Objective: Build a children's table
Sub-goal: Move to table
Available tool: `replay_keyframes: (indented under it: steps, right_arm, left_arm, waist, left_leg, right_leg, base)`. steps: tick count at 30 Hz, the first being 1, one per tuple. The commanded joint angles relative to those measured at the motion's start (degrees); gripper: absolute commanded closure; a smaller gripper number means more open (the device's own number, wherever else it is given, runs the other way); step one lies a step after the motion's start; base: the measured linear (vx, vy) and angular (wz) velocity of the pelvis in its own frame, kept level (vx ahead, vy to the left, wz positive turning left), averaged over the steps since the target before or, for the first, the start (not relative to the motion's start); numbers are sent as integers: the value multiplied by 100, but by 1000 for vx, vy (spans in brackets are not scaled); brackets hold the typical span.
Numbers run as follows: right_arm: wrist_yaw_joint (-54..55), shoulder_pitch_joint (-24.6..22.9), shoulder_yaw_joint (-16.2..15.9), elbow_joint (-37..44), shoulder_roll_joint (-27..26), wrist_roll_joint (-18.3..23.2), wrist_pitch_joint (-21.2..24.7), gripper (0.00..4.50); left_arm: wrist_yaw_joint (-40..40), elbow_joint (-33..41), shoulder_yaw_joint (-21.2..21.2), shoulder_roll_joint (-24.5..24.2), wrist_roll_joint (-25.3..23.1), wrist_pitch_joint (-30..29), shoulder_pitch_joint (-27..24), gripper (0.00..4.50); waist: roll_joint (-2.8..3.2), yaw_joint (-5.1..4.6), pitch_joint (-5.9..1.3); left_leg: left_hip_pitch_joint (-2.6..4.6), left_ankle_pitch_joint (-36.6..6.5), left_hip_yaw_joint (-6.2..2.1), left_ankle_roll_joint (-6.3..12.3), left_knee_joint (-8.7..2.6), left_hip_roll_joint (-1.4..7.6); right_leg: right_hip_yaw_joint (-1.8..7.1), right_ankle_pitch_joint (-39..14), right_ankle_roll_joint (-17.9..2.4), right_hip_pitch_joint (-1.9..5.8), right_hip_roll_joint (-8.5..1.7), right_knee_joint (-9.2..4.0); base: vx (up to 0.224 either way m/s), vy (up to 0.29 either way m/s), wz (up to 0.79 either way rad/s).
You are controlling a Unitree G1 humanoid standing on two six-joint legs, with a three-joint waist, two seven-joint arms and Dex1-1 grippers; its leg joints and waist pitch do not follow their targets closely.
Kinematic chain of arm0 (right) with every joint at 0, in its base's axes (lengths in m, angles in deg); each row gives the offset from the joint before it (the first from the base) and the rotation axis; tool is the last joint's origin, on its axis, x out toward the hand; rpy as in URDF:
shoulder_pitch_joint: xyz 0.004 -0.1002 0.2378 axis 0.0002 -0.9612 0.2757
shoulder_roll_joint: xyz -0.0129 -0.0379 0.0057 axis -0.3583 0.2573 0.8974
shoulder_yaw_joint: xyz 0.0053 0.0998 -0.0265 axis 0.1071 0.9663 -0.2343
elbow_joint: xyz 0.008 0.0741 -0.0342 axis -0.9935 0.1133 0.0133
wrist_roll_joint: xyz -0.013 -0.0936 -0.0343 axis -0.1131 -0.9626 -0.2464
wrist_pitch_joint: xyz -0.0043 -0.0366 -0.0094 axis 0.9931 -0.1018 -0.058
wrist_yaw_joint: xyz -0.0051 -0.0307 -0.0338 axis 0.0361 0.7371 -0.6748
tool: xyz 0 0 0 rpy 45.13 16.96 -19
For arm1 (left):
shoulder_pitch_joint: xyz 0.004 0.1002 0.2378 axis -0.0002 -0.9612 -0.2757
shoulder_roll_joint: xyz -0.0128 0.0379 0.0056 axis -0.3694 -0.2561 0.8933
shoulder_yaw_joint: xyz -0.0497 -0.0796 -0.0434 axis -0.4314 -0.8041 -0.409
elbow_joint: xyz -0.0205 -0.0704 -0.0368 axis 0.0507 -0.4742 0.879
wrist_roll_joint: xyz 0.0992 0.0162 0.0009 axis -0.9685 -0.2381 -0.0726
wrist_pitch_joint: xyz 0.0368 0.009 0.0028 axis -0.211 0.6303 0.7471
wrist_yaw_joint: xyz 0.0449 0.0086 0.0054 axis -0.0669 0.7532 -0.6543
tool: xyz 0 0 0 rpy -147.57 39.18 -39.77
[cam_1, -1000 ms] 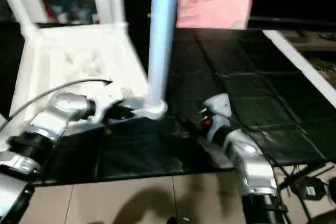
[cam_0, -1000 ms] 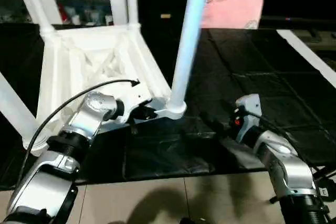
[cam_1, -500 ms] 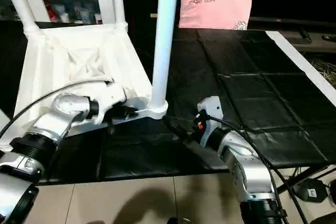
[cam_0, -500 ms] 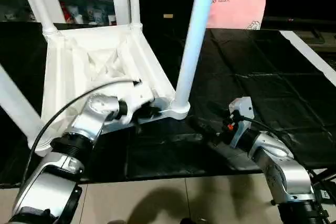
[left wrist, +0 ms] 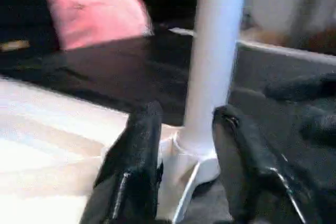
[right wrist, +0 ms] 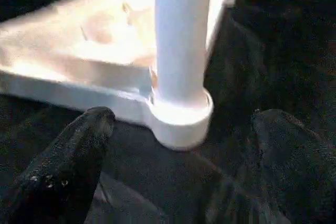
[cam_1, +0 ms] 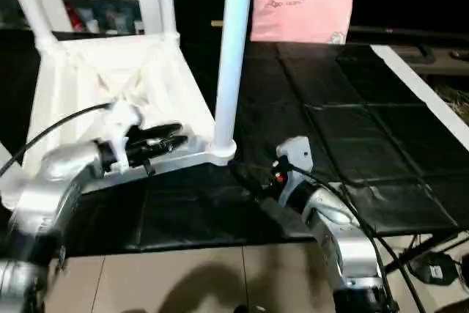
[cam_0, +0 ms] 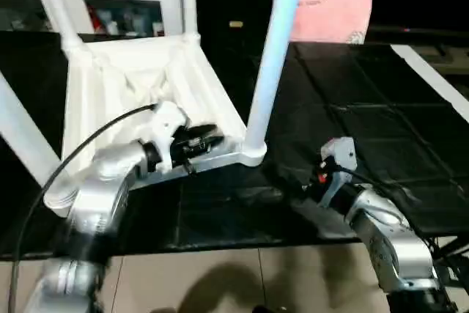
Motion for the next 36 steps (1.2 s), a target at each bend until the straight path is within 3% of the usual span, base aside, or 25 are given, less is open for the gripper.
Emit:
replay_keyframes:
  steps: [1,7,8,9,10,11,15,16,17,18,19,20,21,23,25,27,28,29,30,31,32,33,34,35,36]
  right_arm:
    - [200,-63,-48,179,37,-200,71,0]
    - [789,-392,118,191,-255,-275,-205,0]
    - [842,-393,141,164,-291,-271,-253,0]
    - [838,-375,142,132,-291,-264,-259,0]
    - [836,-365,143,114,-290,-259,-262,0]
    - [842,-351,136,94,-284,-256,-254,0]
    - [855,-368,247,-102,-335,-104,-428,0]
    - [846,-412,283,-92,-337,-56,-419,0]
    - [850,-442,308,-89,-345,-29,-419,0]
    - [857,-456,323,-89,-353,-16,-414,0]
    - [840,-496,321,-86,-334,-24,-459,0]
    - [832,-537,325,-86,-325,-34,-538,0]
    - [826,-567,329,-85,-318,-39,-593,0]
    - [795,-625,330,-60,-312,-24,-647,0]
    - [736,-659,314,-30,-302,28,-663,0]
    - [738,-682,295,1,-286,37,-675,0]
    - [758,-686,291,24,-284,48,-668,0]
    - [771,-684,293,33,-289,54,-657,0]
    - [794,-678,297,40,-297,52,-639,0]
    - [825,-671,302,43,-307,40,-617,0]
    - [947,-653,321,52,-342,1,-541,0]
    - [947,-653,321,52,-342,1,-541,0]
    - [1023,-647,339,61,-369,-12,-501,0]
    - [1159,-646,369,83,-415,-48,-480,0]
    - [1246,-653,394,97,-450,-48,-504,0]
  left_arm:
    - [521,307,-179,92,-109,-160,-146,238]
    - [1351,1292,-407,414,-517,88,-1786,233]
    - [1429,1373,-334,422,-607,115,-1917,233]
    - [1483,1388,-304,449,-632,119,-1947,233]
    - [1512,1396,-287,464,-646,121,-1964,233]
    - [1595,1430,-256,501,-675,106,-1991,233]
    - [1785,1426,-135,488,-791,-27,-1941,233]
    - [1744,1436,-194,543,-635,-65,-1958,233]
    - [1727,1460,-234,583,-514,-95,-1982,233]
    - [1722,1476,-257,607,-442,-121,-1996,233]
    - [1739,1499,-269,593,-444,-152,-2009,233]
    - [1754,1502,-259,542,-510,-131,-2006,233]
    - [1764,1500,-251,505,-556,-114,-2002,233]
    - [1785,1482,-209,413,-643,-28,-1984,233]
    - [1826,1463,-174,342,-721,-1,-1964,233]
    - [1808,1446,-162,311,-742,24,-1959,233]
    - [1783,1438,-150,266,-771,24,-1951,233]
    - [1775,1436,-142,240,-791,19,-1947,233]
    - [1770,1432,-135,210,-808,12,-1940,233]
    - [1770,1427,-129,179,-818,7,-1930,233]
    - [1807,1408,-145,112,-837,1,-1900,233]
    - [1807,1408,-145,112,-837,1,-1900,233]
    - [1830,1396,-171,94,-823,-3,-1874,233]
    - [1860,1377,-208,73,-793,19,-1833,233]
    - [1862,1366,-215,62,-782,30,-1819,233]
  waist:
    - [35,-54,-353]
    - [-39,-261,-318]
    - [-3,-341,-282]
    - [-34,-271,-244]
    - [158,-201,-227]
    - [77,-293,-192]
    - [85,-198,-28]
    - [51,-215,-40]
    - [-313,-142,71]
    - [-313,-142,71]
    - [-382,219,-127]
    - [-284,404,-255]
    - [-299,473,-240]
    - [-311,516,-284]
    - [-302,454,-120]
    - [-110,357,-35]
    - [31,216,-41]
    - [113,80,-87]
    - [213,97,-99]
    - [194,75,-72]
    - [168,219,-4]
    - [-2,195,17]
    - [-139,98,1]
    - [-165,133,-70]
    - [-193,132,-112]
  left_leg:
    - [-80,-1152,168,268,-343,-120]
    - [-52,-1743,142,358,-303,-162]
    - [-63,-2114,49,409,-438,22]
    - [-427,-2372,-207,483,-597,1]
    - [-444,-2827,-338,554,-850,202]
    - [-361,-3339,-603,522,-958,375]
    - [-293,-4259,-775,235,-1169,447]
    - [124,-3843,-570,260,-1189,925]
    - [852,-2534,476,480,1097,-671]
    - [852,-2534,476,480,1097,-671]
    - [-253,-1024,90,736,636,-441]
    - [-219,-786,-2,739,437,-414]
    - [-33,-797,-5,827,328,-381]
    - [-6,-431,-197,1136,539,-652]
    - [17,-401,-324,950,576,-723]
    - [324,-379,-236,1079,198,-720]
    - [499,-1215,-284,1227,-127,-311]
    - [417,-2115,-439,1357,-472,259]
    - [376,-2547,-438,1308,-606,452]
    - [184,-3129,-350,1214,-868,714]
    - [70,-3971,-58,972,-1055,659]
    - [233,-4223,125,542,-774,247]
    - [417,-3835,150,378,-307,-142]
    - [356,-1591,74,488,255,-410]
    - [246,-1240,37,508,161,-415]
  right_leg:
    - [241,-2952,468,360,-246,-593]
    - [51,-3552,1045,323,-147,-833]
    - [61,-3375,919,416,-182,-807]
    - [-101,-3200,802,742,-316,-560]
    - [70,-2720,545,795,-202,-217]
    - [406,-1559,82,642,-187,124]
    - [539,-2522,-570,488,-45,460]
    - [732,-2451,-620,201,8,579]
    - [483,-5070,-576,-855,171,-1041]
    - [483,-5070,-576,-855,171,-1041]
    - [1547,-6299,766,473,-693,-501]
    - [1762,-5672,1169,548,-672,-368]
    - [1892,-5070,1204,436,-661,-362]
    - [2273,-2290,-223,604,-788,-352]
    - [2095,-2370,-956,492,-527,-473]
    - [1508,-3612,-543,157,24,-673]
    - [1178,-3788,-142,-51,254,-599]
    - [971,-3145,-75,107,155,-377]
    - [906,-2734,-133,170,85,-189]
    - [814,-1760,-149,310,-8,397]
    - [859,-1664,-22,339,-30,763]
    - [1088,-2884,77,187,-102,331]
    - [1090,-4377,292,-77,-221,-274]
    - [1233,-6531,904,-56,-663,-740]
    - [1225,-6367,935,73,-638,-689]
  base:
    - [0,0,0]
    - [0,0,0]
    - [0,0,0]
    - [-26,-7,19]
    - [-26,-7,19]
    - [-21,-65,49]
    - [30,-152,80]
    - [64,-224,93]
    - [101,-287,71]
    - [97,-219,12]
    - [97,-219,12]
    - [70,-126,7]
    - [4,-158,44]
    - [-22,-160,45]
    - [-56,-86,34]
    - [-129,-12,30]
    - [-168,1,33]
    - [-144,29,35]
    - [-93,17,29]
    - [-93,17,29]
    - [-102,-28,31]
    - [-23,-51,17]
    - [-23,-51,17]
    - [0,0,0]
    - [0,0,0]
